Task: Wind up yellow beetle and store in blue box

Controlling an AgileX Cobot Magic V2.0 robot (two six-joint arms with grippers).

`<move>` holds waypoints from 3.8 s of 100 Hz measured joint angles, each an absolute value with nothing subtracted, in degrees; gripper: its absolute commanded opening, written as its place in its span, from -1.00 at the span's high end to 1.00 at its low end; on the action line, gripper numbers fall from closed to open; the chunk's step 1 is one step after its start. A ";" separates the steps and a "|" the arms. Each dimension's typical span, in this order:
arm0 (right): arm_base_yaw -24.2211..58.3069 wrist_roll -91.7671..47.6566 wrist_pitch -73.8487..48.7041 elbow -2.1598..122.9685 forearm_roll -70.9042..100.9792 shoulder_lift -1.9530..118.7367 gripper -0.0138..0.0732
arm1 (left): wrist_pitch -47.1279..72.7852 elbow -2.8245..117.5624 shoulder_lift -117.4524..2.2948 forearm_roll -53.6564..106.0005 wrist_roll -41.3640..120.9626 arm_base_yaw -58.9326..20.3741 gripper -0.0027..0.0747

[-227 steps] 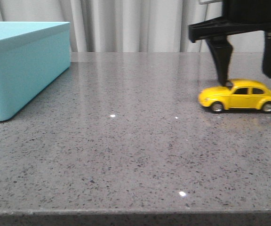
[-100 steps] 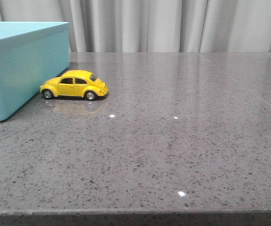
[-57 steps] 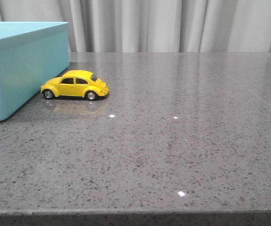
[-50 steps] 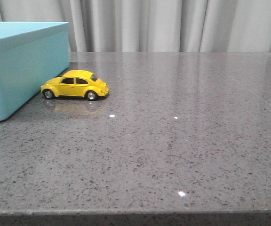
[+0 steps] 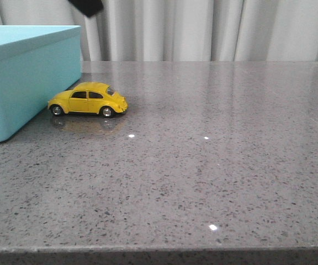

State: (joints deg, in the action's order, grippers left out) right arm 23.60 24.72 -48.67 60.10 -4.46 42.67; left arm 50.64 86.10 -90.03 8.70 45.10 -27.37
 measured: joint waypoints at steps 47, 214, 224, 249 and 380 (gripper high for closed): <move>23.60 24.72 -48.67 60.10 -4.46 42.67 -0.54 | 54.68 87.43 -101.66 6.72 49.61 -27.61 -0.37; 23.60 24.72 -46.69 60.10 -4.46 42.67 -0.54 | 72.48 117.75 -99.41 -1.43 26.99 -14.81 0.36; 23.60 24.72 -46.69 60.10 -4.42 42.67 -0.54 | 72.48 114.78 -99.52 -0.64 25.90 -10.51 0.36; 23.60 24.72 -46.69 60.10 -4.42 42.67 -0.54 | 72.27 103.29 -102.51 0.00 25.42 -4.96 0.36; 23.60 24.08 -46.90 60.10 -6.01 42.67 -0.54 | 65.88 100.12 -106.04 5.66 25.42 -4.71 -0.32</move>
State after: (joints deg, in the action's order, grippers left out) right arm 23.60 24.08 -46.90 60.10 -6.01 42.67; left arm 65.88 100.12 -106.04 5.66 25.42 -4.71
